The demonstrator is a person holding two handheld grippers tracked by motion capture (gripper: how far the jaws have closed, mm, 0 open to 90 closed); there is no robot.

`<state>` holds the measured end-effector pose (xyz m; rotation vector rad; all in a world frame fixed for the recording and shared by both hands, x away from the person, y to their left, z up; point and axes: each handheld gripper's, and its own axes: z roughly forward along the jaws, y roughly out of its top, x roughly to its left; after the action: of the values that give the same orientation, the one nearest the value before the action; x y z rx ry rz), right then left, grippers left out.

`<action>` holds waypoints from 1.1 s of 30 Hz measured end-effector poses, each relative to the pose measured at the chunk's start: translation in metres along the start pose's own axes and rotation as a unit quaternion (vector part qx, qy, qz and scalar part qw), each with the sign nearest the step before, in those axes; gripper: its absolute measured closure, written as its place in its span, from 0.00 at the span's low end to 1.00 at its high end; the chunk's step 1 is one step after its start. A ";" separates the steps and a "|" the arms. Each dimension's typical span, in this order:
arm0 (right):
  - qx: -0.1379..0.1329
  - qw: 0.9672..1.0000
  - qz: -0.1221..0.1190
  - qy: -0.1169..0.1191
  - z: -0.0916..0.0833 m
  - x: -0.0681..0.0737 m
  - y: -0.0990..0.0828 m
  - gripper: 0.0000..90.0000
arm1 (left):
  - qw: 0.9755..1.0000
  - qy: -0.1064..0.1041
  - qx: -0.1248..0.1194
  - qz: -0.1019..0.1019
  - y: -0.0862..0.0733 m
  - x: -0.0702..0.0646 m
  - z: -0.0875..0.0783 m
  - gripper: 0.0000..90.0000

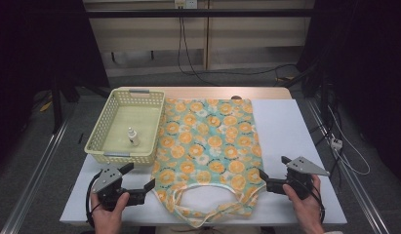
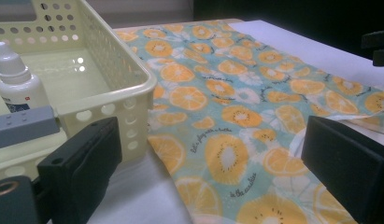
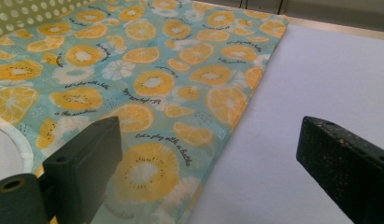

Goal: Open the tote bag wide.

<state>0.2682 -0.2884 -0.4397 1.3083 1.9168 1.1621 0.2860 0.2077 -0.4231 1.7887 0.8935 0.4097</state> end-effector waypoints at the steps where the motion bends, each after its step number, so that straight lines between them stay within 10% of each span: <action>1: 0.003 1.000 -0.001 0.003 0.000 0.000 0.000 0.07 | 1.000 0.000 0.001 0.001 0.000 0.000 0.000 0.05; 33: 0.041 0.993 -0.050 0.097 0.004 0.040 0.022 0.07 | 1.000 0.003 0.014 0.000 0.000 0.004 0.004 0.05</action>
<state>0.2660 -0.2468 -0.4204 1.1619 2.1645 1.2094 0.2913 0.2077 -0.4252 1.8131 0.9077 0.4035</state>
